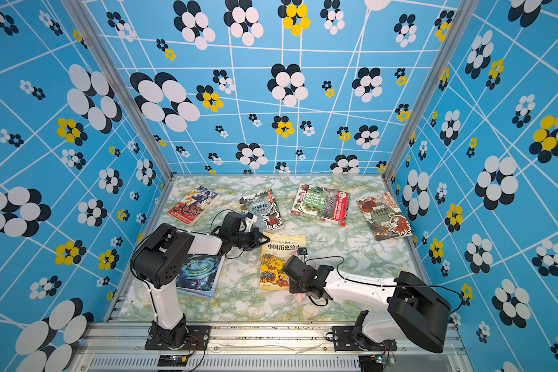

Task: Wipe the cover of the book
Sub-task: Wipe the dirt from the cover of the book.

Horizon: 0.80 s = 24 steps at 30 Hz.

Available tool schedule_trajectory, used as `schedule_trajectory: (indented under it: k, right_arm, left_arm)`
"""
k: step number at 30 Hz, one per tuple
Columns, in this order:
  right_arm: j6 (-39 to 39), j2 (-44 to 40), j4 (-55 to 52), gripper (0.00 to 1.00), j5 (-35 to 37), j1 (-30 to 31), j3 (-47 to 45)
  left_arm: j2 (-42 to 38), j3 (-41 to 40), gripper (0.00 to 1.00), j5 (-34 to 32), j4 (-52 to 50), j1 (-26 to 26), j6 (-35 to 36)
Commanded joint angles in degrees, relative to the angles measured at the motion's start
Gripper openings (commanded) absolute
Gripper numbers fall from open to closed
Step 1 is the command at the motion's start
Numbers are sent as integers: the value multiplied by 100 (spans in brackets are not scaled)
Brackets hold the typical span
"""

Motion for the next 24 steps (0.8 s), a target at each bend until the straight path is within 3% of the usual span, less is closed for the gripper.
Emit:
schedule_trajectory:
  k: [1,10,17,20,24]
  right_arm:
    - [944,-35,-1766,0,-612,62,-954]
    - [1392,-909,-1637,0,-539,-206,-1344]
    - [557,-1815,-2842,0,451,-649,-208]
    - [-56,-1936,-2487,0,461,-1054,134]
    - [-792,-1109,-1421,0,259,-1113,587]
  left_arm:
    - [-297,231,0,-18,-32,182,24]
    - [-817,210,0,142,-741,188,387]
    - [-895,-13,0,66,-878,180,542]
    - [-846,-120,0,14,-768,178,537]
    - [-827,-125,0,47,-673,166,454]
